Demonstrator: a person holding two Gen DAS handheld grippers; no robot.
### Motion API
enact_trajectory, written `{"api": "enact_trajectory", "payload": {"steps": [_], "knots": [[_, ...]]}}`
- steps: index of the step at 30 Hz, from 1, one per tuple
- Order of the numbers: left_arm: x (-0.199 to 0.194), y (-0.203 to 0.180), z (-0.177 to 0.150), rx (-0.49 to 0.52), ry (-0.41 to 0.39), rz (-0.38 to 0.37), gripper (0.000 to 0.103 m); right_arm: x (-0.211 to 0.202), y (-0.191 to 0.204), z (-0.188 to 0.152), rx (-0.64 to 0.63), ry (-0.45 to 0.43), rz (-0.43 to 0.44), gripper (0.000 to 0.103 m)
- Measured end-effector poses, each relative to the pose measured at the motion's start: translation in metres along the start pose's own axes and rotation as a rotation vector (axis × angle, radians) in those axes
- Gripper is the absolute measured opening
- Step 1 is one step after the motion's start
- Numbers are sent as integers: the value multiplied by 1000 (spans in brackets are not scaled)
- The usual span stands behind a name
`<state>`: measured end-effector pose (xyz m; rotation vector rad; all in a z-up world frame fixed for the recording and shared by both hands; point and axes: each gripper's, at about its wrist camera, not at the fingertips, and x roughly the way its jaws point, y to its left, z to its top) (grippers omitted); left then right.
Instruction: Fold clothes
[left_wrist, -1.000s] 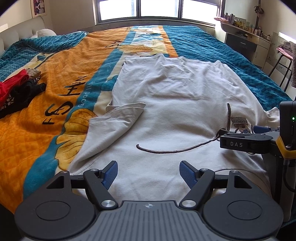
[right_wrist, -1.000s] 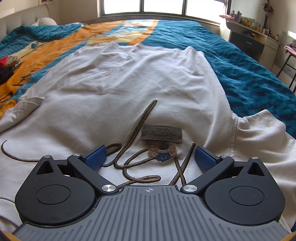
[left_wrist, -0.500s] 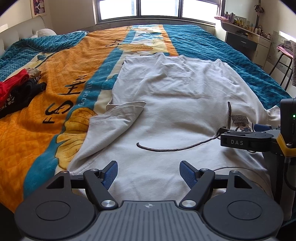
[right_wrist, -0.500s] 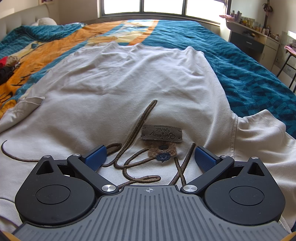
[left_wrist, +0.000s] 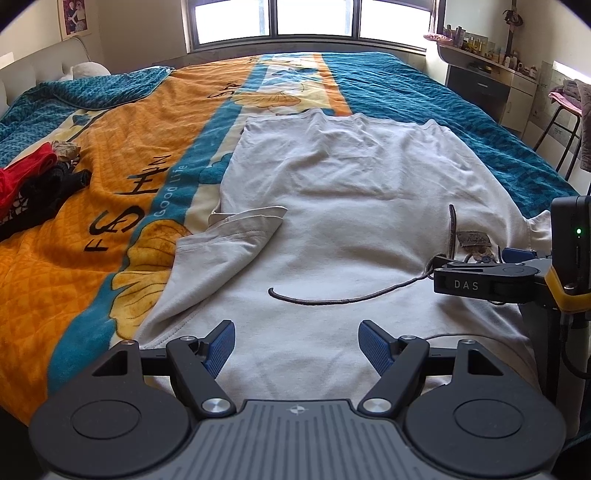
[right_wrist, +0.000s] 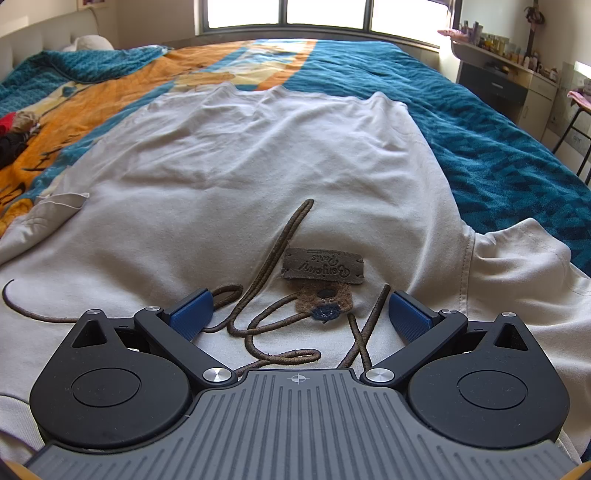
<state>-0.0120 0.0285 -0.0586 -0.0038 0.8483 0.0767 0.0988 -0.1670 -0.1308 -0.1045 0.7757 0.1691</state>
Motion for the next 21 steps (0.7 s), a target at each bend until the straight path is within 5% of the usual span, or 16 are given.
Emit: {"api": "enact_trajectory", "payload": {"steps": [21], "knots": [[1, 0, 2, -4, 4, 5, 74, 0, 0, 0, 0, 0, 0, 103]]}}
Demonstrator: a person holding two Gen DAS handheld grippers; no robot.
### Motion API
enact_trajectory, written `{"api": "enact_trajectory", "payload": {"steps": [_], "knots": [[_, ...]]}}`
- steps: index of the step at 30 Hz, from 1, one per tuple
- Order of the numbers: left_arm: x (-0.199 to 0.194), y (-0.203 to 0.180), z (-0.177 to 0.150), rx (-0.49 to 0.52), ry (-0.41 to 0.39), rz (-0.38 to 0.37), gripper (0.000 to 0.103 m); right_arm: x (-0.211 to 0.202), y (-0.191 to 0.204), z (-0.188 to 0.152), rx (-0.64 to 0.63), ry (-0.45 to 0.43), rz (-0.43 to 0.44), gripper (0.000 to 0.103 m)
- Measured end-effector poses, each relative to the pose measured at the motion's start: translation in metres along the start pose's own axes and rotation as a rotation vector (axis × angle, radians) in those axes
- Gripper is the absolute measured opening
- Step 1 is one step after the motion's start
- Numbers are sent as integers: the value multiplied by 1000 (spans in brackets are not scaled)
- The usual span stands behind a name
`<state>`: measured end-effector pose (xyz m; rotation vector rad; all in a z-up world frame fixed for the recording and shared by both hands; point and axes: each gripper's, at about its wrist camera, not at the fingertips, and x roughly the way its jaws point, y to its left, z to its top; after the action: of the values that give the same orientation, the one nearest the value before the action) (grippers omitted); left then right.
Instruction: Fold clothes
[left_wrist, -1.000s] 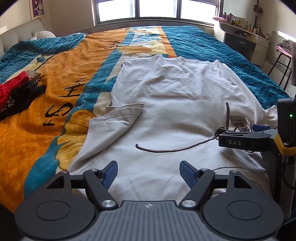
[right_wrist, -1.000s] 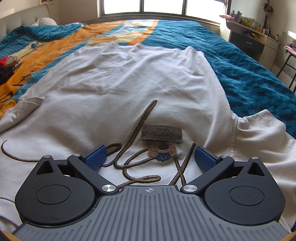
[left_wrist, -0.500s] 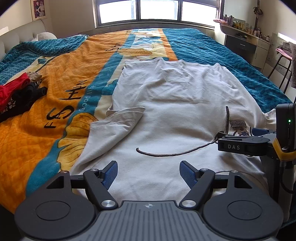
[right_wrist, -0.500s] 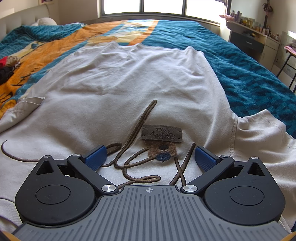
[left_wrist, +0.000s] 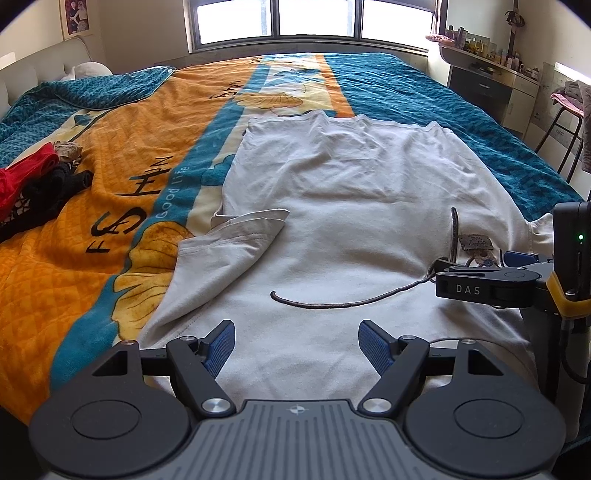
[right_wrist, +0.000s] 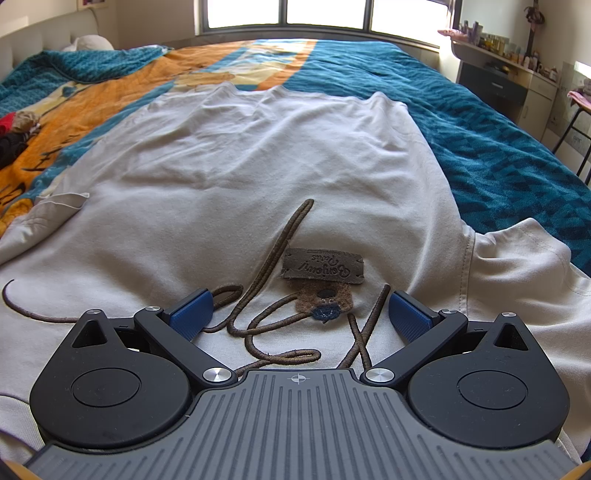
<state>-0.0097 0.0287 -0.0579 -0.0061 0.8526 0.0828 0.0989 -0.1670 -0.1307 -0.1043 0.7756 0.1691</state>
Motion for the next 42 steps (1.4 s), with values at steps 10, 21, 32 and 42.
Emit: {"api": "enact_trajectory", "payload": {"steps": [10, 21, 32, 42], "knots": [[0, 1, 0, -4, 2, 2, 74, 0, 0, 0, 0, 0, 0, 103], [1, 4, -1, -8, 2, 2, 74, 0, 0, 0, 0, 0, 0, 103], [0, 10, 0, -32, -5, 12, 75, 0, 0, 0, 0, 0, 0, 103], [-5, 25, -2, -70, -20, 5, 75, 0, 0, 0, 0, 0, 0, 103]]}}
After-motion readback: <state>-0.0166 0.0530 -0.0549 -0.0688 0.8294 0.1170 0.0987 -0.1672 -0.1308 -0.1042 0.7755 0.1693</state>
